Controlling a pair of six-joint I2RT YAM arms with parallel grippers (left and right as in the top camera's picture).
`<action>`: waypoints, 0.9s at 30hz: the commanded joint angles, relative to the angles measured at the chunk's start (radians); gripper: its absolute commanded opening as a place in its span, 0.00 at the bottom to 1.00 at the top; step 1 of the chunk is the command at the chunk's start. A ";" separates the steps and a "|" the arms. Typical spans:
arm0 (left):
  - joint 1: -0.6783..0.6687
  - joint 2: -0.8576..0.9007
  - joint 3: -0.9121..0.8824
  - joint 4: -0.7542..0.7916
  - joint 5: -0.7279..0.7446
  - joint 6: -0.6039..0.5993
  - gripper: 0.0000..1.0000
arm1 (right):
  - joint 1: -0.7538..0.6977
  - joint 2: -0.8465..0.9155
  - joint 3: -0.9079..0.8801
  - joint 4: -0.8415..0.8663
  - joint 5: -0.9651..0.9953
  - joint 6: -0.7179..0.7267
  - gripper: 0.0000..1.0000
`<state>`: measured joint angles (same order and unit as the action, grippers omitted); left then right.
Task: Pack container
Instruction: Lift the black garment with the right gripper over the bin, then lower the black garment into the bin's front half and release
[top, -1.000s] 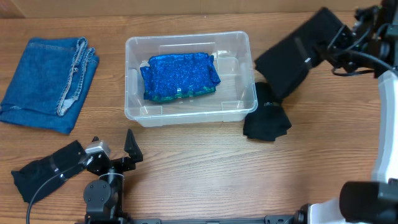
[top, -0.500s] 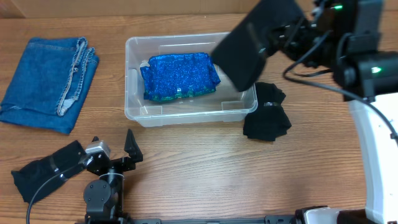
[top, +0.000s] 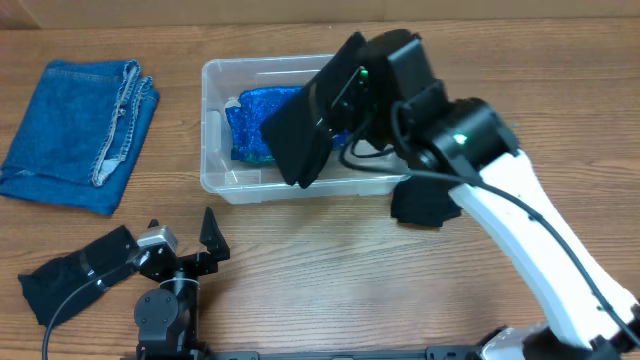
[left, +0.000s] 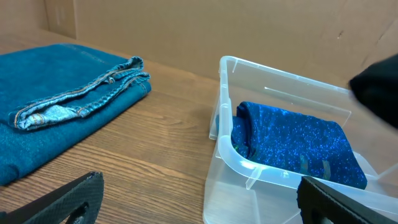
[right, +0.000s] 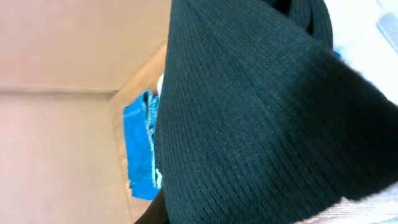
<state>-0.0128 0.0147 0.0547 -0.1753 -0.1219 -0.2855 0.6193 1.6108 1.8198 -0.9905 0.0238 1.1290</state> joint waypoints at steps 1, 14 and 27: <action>0.006 -0.010 -0.003 0.003 -0.016 0.012 1.00 | 0.003 0.066 0.039 0.006 -0.002 0.194 0.04; 0.006 -0.010 -0.003 0.003 -0.016 0.012 1.00 | 0.075 0.209 0.039 0.131 -0.092 0.387 0.04; 0.006 -0.010 -0.003 0.003 -0.016 0.012 1.00 | 0.093 0.277 0.039 0.229 -0.077 0.500 0.04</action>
<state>-0.0128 0.0151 0.0547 -0.1753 -0.1223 -0.2855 0.7029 1.8908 1.8198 -0.7990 -0.0612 1.5982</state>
